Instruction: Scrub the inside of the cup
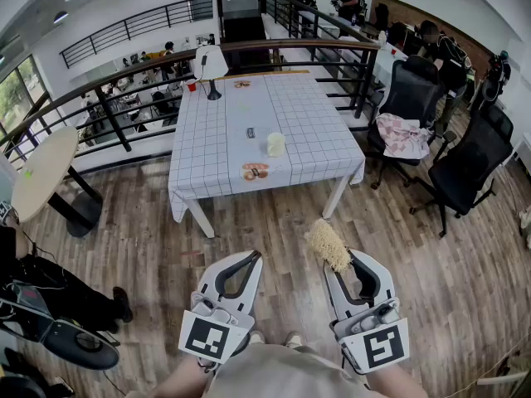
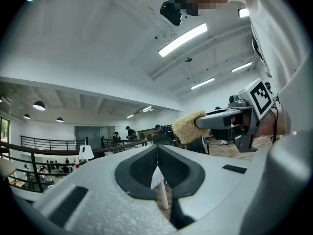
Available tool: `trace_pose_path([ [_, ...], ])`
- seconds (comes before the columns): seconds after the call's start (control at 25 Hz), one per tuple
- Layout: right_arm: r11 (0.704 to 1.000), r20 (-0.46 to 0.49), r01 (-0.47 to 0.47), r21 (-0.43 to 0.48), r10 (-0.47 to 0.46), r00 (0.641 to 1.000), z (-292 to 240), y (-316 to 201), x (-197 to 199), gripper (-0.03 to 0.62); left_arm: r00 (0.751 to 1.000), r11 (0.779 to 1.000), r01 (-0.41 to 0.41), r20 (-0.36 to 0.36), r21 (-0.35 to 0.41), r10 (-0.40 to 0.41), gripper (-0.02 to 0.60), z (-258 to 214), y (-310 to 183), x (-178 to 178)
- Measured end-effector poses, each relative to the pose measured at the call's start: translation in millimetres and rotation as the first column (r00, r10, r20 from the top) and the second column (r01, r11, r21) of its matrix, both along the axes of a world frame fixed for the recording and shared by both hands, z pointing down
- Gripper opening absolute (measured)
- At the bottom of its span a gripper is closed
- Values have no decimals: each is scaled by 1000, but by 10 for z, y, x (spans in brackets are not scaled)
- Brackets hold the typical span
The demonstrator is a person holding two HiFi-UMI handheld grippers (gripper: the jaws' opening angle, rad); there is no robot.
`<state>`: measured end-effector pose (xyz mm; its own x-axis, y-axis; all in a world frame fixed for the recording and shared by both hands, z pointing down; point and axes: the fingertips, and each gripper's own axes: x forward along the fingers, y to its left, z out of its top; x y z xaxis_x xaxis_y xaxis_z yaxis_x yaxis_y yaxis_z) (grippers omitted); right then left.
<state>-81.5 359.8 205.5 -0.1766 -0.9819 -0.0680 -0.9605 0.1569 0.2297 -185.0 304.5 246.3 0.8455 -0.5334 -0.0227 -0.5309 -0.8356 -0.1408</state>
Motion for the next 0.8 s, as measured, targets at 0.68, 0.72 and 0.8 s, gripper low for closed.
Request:
trace_pose_path([
  [0.68,998,57,36,-50,-33,998,140,-66,193,118,1000,1000,21,4,-21,-20,17,59,-59,163],
  [0.72,998,60,36,-51,-33,998,146,-66,225,118,1000,999,23,-2,-25,-23,17,55,-57,185],
  [0.8,998,65,36,-51,-33,997,156,-63,293,118,1000,999,25,-8,-32,-26,17,50,-53,230],
])
